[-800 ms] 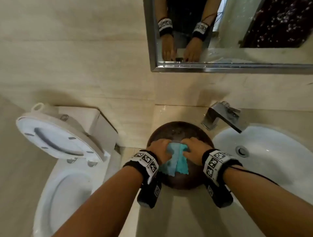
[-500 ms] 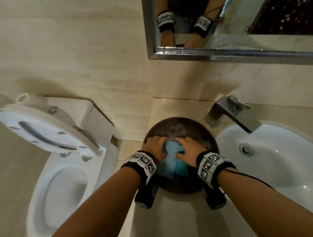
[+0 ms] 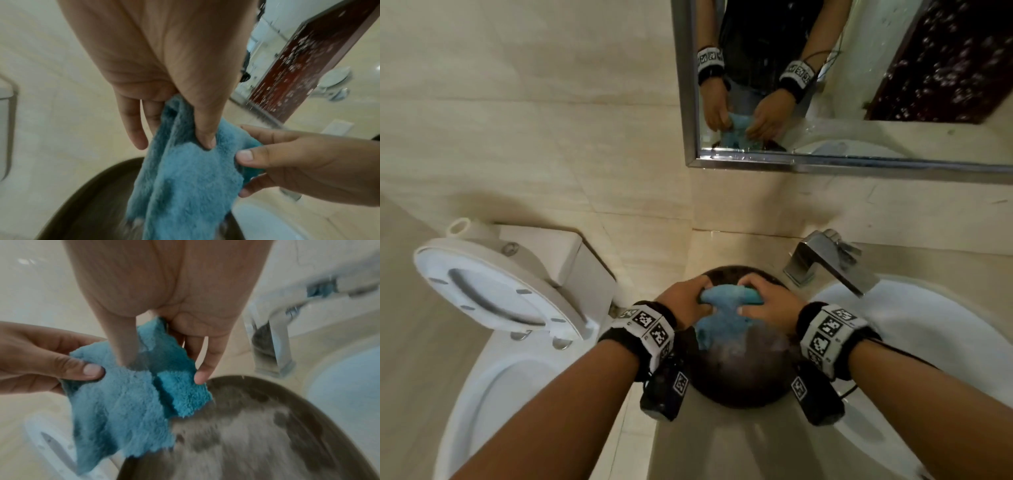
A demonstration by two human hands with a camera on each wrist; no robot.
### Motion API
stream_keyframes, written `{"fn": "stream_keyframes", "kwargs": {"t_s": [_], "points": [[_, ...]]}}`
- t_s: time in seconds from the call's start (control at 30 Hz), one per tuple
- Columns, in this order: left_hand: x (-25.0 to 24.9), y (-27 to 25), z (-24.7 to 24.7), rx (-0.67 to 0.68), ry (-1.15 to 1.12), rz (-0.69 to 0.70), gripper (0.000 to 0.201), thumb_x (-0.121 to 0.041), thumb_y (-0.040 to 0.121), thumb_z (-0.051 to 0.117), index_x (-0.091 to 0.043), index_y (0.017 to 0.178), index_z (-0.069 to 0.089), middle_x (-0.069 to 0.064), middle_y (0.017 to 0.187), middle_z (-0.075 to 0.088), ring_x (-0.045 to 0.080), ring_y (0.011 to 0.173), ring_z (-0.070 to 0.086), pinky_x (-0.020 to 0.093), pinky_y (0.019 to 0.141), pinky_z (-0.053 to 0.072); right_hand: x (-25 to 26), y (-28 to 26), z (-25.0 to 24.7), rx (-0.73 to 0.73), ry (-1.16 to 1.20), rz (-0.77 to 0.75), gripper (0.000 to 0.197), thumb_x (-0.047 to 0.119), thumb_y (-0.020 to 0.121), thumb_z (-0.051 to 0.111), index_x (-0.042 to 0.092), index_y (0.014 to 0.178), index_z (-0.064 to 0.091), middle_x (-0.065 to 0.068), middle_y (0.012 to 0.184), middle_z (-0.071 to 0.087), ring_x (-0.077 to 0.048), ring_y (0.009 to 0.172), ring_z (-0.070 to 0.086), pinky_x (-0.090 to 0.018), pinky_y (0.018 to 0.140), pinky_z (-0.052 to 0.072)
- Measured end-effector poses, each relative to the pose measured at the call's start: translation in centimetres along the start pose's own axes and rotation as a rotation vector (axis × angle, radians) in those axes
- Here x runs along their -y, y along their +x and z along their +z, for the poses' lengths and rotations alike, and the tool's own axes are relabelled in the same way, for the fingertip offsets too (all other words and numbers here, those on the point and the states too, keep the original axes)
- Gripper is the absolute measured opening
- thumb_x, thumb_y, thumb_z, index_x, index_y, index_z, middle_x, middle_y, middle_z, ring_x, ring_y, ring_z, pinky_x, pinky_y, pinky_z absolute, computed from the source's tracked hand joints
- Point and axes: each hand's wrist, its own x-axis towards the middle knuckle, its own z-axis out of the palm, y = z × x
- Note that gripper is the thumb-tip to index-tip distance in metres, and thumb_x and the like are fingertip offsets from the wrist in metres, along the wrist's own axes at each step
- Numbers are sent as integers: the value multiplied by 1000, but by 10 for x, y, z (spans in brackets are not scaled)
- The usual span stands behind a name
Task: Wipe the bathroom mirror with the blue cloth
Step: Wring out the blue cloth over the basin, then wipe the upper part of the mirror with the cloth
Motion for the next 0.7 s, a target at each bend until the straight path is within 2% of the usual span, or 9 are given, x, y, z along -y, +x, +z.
{"fn": "stream_keyframes", "kwargs": {"t_s": [0.1, 0.23, 0.27, 0.33, 0.4, 0.5, 0.57, 0.63, 0.7], "points": [[-30, -15, -40, -73, 16, 107, 18, -20, 87, 64, -13, 99, 52, 8, 96, 60, 20, 86, 53, 28, 75, 42, 35, -14, -31, -59, 55, -113, 45, 22, 83, 69, 22, 122, 46, 7, 107, 56, -10, 99, 54, -19, 83, 45], [-65, -34, -91, -185, -16, 231, 22, -26, 83, 69, -17, 97, 54, 1, 89, 59, 19, 81, 56, 26, 69, 45, 73, -35, -70, -226, -45, -230, 16, 24, 85, 67, 14, 95, 62, -2, 90, 62, -19, 86, 58, -31, 76, 47], [-72, -39, -102, -217, -36, 259, 23, -27, 82, 71, -19, 95, 54, -1, 86, 59, 17, 78, 57, 20, 66, 45, 83, -41, -79, -257, -69, -251, 9, 25, 85, 66, 18, 87, 61, 0, 83, 60, -18, 81, 57, -29, 71, 46], [-88, -48, -123, -288, -64, 296, 26, -28, 81, 72, -20, 96, 54, -5, 84, 59, 11, 73, 55, 10, 59, 41, 100, -55, -96, -319, -120, -296, 14, 24, 86, 64, 25, 75, 55, 6, 74, 55, -12, 72, 53, -21, 64, 40], [-105, -56, -141, -357, -96, 325, 31, -27, 80, 73, -18, 102, 53, -7, 83, 59, 5, 71, 53, 9, 59, 41, 118, -67, -115, -376, -88, -336, 13, 22, 87, 63, 24, 76, 56, 5, 74, 56, -10, 70, 53, -19, 65, 40], [-125, -64, -163, -363, -160, 367, 40, -22, 79, 74, -19, 109, 48, -2, 93, 63, 12, 81, 61, 22, 71, 49, 140, -83, -140, -476, 77, -323, 10, 20, 89, 61, 12, 96, 62, -6, 89, 65, -21, 83, 61, -31, 74, 49], [-134, -67, -176, -358, -153, 400, 36, -14, 80, 72, -24, 106, 49, 0, 98, 63, 16, 87, 62, 24, 71, 51, 150, -90, -151, -510, 181, -358, 14, 16, 89, 61, 11, 101, 63, -10, 94, 67, -27, 90, 64, -36, 79, 51], [-146, -72, -191, -381, -133, 463, 26, -11, 84, 66, -26, 101, 53, 1, 98, 64, 19, 89, 63, 30, 75, 53, 161, -99, -160, -545, 168, -392, 19, 23, 89, 62, 11, 104, 63, -12, 99, 67, -29, 95, 63, -44, 85, 51], [-158, -74, -203, -406, -116, 496, 20, -12, 88, 61, -19, 106, 57, 4, 99, 65, 21, 91, 63, 39, 83, 52, 169, -109, -169, -573, 132, -390, 24, 32, 88, 62, 16, 105, 63, -9, 99, 67, -26, 94, 64, -44, 86, 52]]}}
